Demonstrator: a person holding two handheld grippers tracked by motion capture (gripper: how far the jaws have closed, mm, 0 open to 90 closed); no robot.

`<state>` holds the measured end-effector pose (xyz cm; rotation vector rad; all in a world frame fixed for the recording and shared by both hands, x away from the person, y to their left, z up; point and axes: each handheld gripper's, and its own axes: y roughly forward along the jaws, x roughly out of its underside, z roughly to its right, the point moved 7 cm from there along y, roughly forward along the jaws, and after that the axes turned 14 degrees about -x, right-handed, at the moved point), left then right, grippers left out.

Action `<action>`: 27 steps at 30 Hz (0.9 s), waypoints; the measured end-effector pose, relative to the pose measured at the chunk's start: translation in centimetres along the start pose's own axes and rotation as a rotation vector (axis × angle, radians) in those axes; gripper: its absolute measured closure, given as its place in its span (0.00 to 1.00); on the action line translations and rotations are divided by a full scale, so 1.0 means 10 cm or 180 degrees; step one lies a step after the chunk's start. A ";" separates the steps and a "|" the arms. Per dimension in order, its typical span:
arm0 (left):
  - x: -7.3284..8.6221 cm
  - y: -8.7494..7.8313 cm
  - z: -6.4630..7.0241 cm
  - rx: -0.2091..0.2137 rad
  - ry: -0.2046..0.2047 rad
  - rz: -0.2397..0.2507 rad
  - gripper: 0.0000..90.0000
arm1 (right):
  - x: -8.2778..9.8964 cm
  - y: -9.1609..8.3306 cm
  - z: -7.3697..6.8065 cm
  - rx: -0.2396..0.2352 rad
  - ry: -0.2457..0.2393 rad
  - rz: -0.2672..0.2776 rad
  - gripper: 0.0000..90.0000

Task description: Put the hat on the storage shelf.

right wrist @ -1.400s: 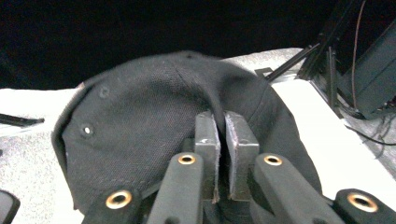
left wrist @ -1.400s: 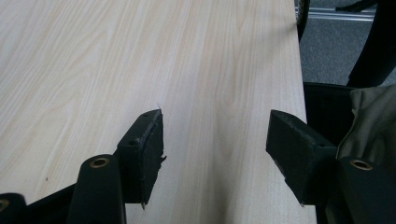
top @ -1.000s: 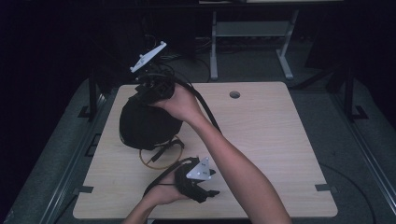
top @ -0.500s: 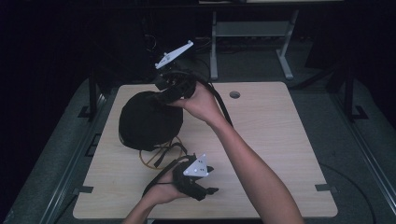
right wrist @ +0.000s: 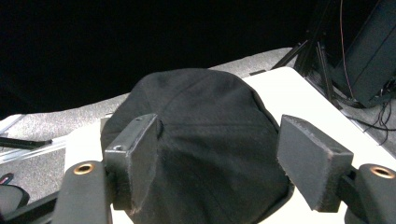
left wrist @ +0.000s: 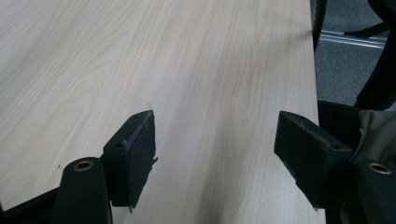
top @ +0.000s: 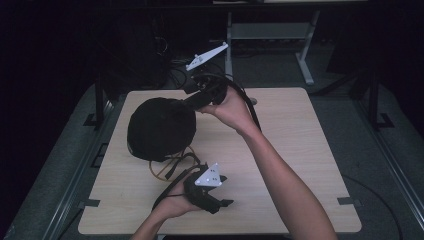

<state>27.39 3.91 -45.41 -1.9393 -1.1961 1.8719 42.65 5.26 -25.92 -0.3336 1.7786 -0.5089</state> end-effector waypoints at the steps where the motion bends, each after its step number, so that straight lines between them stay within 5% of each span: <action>1: 0.00 0.00 -0.01 -0.0007 0.0009 -0.0010 0.32 | 0.01 -0.01 0.00 0.0002 0.0022 -0.0001 0.31; 27: 0.00 0.02 -0.01 -0.0034 -0.0092 0.0010 0.30 | 0.35 -0.36 0.12 0.0087 0.0214 0.0088 0.26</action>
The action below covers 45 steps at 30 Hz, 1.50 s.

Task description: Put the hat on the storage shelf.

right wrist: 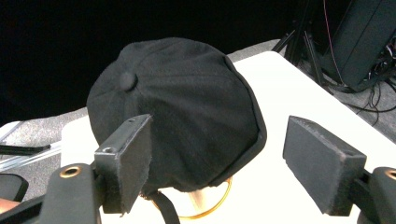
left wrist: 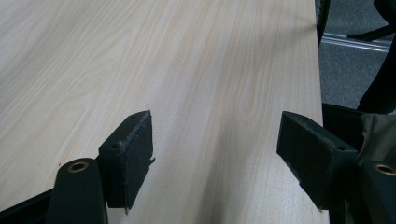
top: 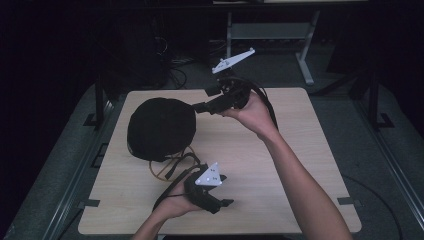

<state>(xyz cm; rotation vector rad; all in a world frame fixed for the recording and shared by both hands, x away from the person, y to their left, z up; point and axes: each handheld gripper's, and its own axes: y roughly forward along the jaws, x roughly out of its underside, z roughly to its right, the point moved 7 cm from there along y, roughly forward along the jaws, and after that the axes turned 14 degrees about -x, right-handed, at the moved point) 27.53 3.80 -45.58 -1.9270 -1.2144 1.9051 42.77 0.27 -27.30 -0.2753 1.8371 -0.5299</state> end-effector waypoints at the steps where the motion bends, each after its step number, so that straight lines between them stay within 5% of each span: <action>1: 0.00 0.00 0.00 -0.0004 0.0001 0.0004 0.30 | 0.02 -0.02 0.01 0.0009 0.0024 0.0010 0.26; 45: 0.04 0.03 -0.06 -0.0069 -0.0100 -0.0028 0.28 | 0.80 -0.61 0.20 0.0234 0.0331 0.0059 0.21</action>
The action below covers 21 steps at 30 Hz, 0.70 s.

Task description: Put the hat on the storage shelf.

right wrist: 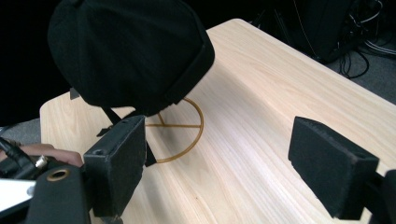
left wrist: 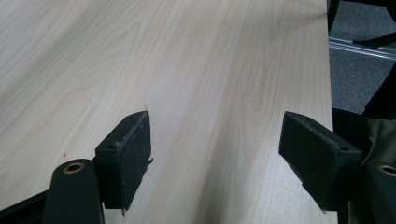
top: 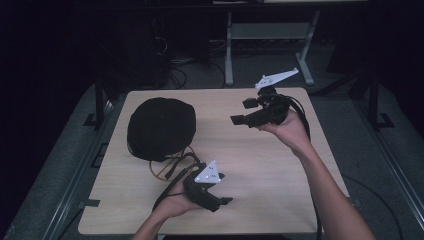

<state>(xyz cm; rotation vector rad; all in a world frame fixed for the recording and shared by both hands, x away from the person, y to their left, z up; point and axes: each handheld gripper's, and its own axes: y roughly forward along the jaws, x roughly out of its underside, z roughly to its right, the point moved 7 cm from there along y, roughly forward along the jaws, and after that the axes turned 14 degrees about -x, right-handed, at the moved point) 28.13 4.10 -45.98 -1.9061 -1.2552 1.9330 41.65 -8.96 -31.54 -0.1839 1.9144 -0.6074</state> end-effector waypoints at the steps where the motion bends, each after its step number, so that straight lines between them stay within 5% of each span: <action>1: 0.00 0.00 0.00 0.0002 0.0002 -0.0003 0.28 | 0.02 -0.01 0.01 0.0004 0.0008 -0.0002 0.21; 21: 0.02 0.03 -0.04 -0.0080 0.0013 -0.0045 0.23 | 0.54 -0.24 0.12 0.0088 0.0199 -0.0006 0.19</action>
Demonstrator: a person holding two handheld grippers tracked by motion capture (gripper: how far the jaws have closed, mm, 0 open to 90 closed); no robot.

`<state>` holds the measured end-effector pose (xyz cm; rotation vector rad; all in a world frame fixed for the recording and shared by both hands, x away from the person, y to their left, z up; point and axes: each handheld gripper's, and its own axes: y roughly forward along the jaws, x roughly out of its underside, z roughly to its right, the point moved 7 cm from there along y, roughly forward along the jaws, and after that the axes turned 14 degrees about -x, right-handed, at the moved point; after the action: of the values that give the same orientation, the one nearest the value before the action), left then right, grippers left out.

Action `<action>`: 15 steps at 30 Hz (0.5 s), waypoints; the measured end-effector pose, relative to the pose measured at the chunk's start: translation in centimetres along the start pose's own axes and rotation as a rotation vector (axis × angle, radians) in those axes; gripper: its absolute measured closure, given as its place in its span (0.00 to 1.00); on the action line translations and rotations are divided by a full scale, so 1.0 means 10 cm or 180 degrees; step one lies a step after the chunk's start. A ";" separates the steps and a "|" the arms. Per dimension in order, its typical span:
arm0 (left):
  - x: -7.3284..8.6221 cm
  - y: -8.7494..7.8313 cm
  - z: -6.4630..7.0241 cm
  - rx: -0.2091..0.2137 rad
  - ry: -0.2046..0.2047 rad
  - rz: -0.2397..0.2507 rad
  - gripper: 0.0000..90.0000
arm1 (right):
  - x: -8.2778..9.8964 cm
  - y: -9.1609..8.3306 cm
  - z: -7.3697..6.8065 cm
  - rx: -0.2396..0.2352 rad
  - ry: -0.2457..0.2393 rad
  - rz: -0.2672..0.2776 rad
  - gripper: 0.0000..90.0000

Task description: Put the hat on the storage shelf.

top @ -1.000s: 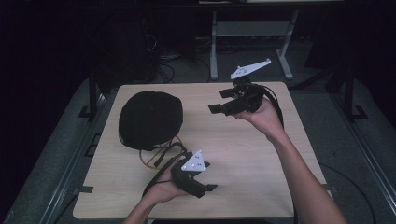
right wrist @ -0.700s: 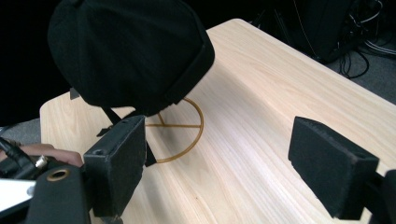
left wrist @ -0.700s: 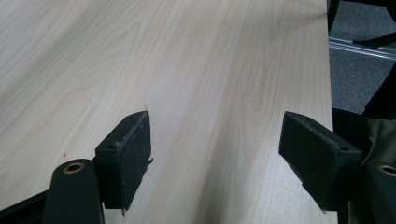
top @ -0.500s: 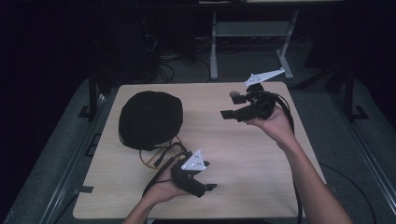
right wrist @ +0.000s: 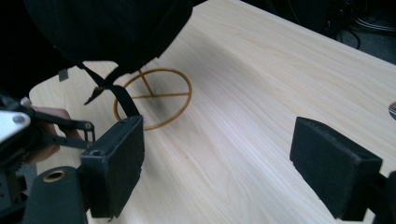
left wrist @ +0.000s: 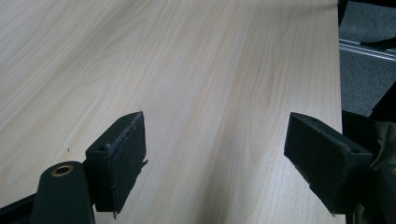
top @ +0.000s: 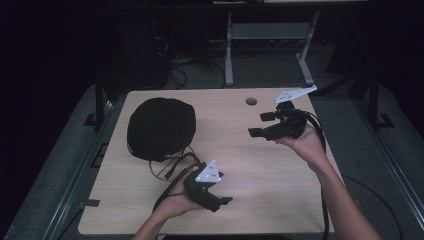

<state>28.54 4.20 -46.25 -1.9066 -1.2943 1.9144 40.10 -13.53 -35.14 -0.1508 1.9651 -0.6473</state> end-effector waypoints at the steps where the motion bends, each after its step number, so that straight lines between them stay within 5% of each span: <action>1: 0.00 0.00 0.00 0.0000 0.0000 0.0000 0.23 | 0.00 0.00 0.00 0.0000 0.0000 0.0000 0.19; 15: 0.01 0.02 0.01 -0.0002 -0.0064 -0.0015 0.23 | 0.35 -0.13 0.07 0.0062 0.0080 0.0000 0.18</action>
<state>28.53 4.14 -46.48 -1.8876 -1.3037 1.9363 38.82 -16.19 -37.49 -0.1312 1.9822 -0.6711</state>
